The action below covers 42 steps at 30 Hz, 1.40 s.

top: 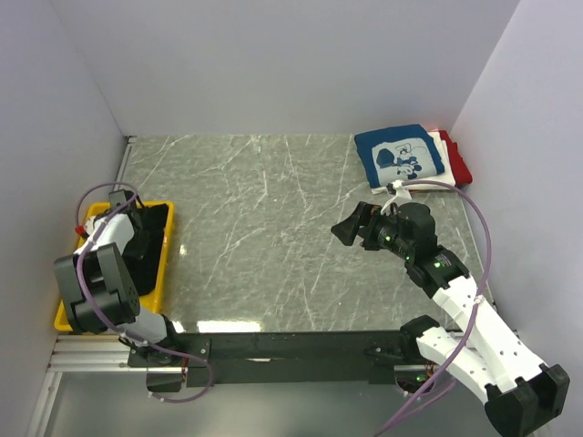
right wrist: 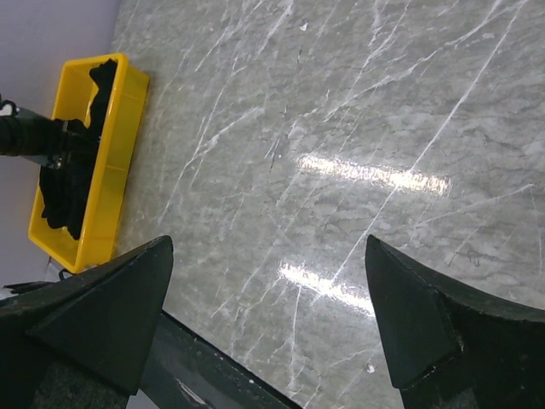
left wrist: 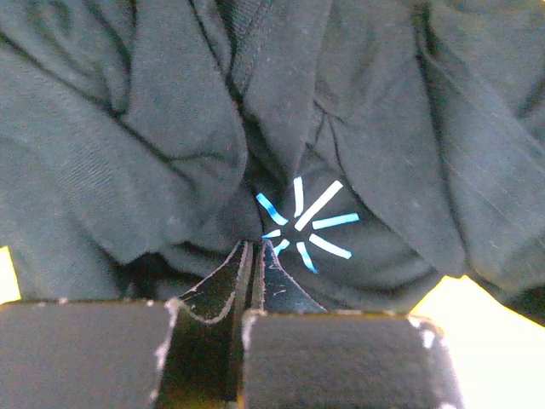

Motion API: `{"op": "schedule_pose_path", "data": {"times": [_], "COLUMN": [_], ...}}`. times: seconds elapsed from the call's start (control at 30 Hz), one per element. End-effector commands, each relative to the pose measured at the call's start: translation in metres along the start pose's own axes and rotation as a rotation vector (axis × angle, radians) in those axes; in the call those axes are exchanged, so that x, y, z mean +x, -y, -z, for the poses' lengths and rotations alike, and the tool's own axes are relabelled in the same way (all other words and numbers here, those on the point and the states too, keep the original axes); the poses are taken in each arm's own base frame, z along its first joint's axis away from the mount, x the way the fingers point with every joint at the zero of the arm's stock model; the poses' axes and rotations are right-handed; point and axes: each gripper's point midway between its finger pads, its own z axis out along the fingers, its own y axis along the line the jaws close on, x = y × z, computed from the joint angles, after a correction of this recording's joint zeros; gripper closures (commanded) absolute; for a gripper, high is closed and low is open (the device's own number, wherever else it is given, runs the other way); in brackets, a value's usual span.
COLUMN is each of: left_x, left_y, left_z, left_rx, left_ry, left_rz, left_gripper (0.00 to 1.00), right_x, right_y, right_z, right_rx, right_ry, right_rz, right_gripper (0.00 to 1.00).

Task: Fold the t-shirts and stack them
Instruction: Grab the tshirt from the pile

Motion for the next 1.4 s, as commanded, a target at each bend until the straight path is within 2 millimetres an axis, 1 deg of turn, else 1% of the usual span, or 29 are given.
{"op": "schedule_pose_path", "data": {"times": [0.0, 0.07, 0.1, 0.13, 0.2, 0.27, 0.33, 0.43, 0.47, 0.53, 0.57, 0.6, 0.63, 0.67, 0.7, 0.73, 0.8, 0.83, 0.9, 0.93, 1.0, 1.03, 1.1, 1.13, 1.2, 1.23, 1.3, 1.33, 1.37], "left_x": [-0.035, -0.053, -0.060, -0.065, -0.080, -0.092, -0.103, -0.115, -0.120, -0.128, -0.134, -0.137, -0.144, -0.147, -0.146, -0.151, -0.153, -0.158, -0.166, -0.172, -0.177, -0.180, -0.183, -0.184, -0.185, -0.188, -0.183, -0.183, -0.173], "left_y": [0.016, 0.024, 0.024, 0.025, 0.029, 0.033, 0.038, 0.042, 0.048, 0.055, 0.060, 0.063, 0.067, 0.070, 0.075, 0.079, 0.086, 0.088, 0.091, 0.091, 0.092, 0.093, 0.095, 0.097, 0.098, 0.099, 0.102, 0.103, 0.108], "left_z": [0.039, 0.066, 0.081, 0.091, 0.119, 0.142, 0.171, 0.204, 0.223, 0.246, 0.265, 0.274, 0.293, 0.303, 0.311, 0.328, 0.347, 0.363, 0.376, 0.390, 0.401, 0.412, 0.425, 0.436, 0.448, 0.459, 0.477, 0.497, 0.507], "left_rx": [0.089, 0.156, 0.188, 0.210, 0.280, 0.343, 0.429, 0.523, 0.579, 0.650, 0.702, 0.723, 0.765, 0.795, 0.832, 0.875, 0.944, 0.983, 1.006, 1.033, 1.053, 1.081, 1.124, 1.157, 1.199, 1.233, 1.317, 1.386, 1.457], "left_ry": [0.087, 0.133, 0.154, 0.169, 0.213, 0.247, 0.288, 0.331, 0.341, 0.367, 0.375, 0.379, 0.399, 0.405, 0.392, 0.409, 0.408, 0.430, 0.448, 0.474, 0.491, 0.503, 0.516, 0.522, 0.532, 0.548, 0.536, 0.554, 0.518], "left_rz": [0.011, 0.012, 0.015, 0.014, 0.013, 0.008, 0.002, -0.011, -0.009, -0.021, -0.023, -0.022, -0.024, -0.026, -0.041, -0.040, -0.050, -0.051, -0.043, -0.037, -0.032, -0.032, -0.032, -0.038, -0.040, -0.037, -0.063, -0.071, -0.119], "left_gripper": [0.99, 0.99, 0.99, 0.99, 0.99, 0.99, 0.99, 1.00, 1.00, 1.00, 1.00, 1.00, 1.00, 1.00, 1.00, 1.00, 1.00, 1.00, 1.00, 1.00, 1.00, 1.00, 1.00, 1.00, 1.00, 1.00, 1.00, 1.00, 1.00], "right_x": [-0.005, -0.005, -0.005, -0.005, -0.005, -0.005, -0.005, -0.007, -0.007, -0.007, -0.007, -0.007, -0.007, -0.008, -0.007, -0.007, -0.007, -0.008, -0.008, -0.008, -0.008, -0.008, -0.009, -0.010, -0.009, -0.009, -0.008, -0.008, -0.009], "right_y": [-0.007, -0.008, -0.008, -0.008, -0.008, -0.009, -0.010, -0.010, -0.011, -0.013, -0.013, -0.014, -0.014, -0.014, -0.014, -0.014, -0.014, -0.014, -0.014, -0.014, -0.014, -0.014, -0.013, -0.013, -0.013, -0.014, -0.012, -0.012, -0.012], "right_z": [-0.002, -0.002, -0.002, -0.002, -0.003, -0.003, -0.004, -0.004, -0.004, -0.004, -0.004, -0.004, -0.004, -0.004, -0.004, -0.004, -0.004, -0.004, -0.004, -0.004, -0.003, -0.003, -0.003, -0.003, -0.004, -0.003, -0.004, -0.005, -0.005], "right_rx": [-0.037, -0.038, -0.039, -0.040, -0.040, -0.044, -0.049, -0.049, -0.052, -0.058, -0.061, -0.065, -0.065, -0.065, -0.065, -0.065, -0.064, -0.063, -0.062, -0.064, -0.063, -0.061, -0.059, -0.059, -0.058, -0.059, -0.054, -0.053, -0.052], "right_ry": [0.019, 0.016, 0.016, 0.016, 0.013, 0.011, 0.007, 0.012, 0.011, 0.012, 0.008, 0.009, 0.009, 0.011, 0.009, 0.009, 0.010, 0.012, 0.013, 0.015, 0.014, 0.014, 0.017, 0.019, 0.016, 0.017, 0.015, 0.014, 0.017], "right_rz": [0.021, 0.020, 0.021, 0.021, 0.019, 0.019, 0.018, 0.019, 0.020, 0.022, 0.020, 0.021, 0.021, 0.022, 0.022, 0.022, 0.024, 0.027, 0.025, 0.026, 0.027, 0.030, 0.030, 0.028, 0.030, 0.030, 0.029, 0.029, 0.029], "right_gripper": [0.00, 0.00, 0.00, 0.00, 0.00, 0.00, 0.00, 0.00, 0.00, 0.00, 0.00, 0.00, 0.00, 0.00, 0.00, 0.00, 0.00, 0.00, 0.00, 0.00, 0.00, 0.00, 0.00, 0.00, 0.00, 0.00, 0.00, 0.00, 0.00]}}
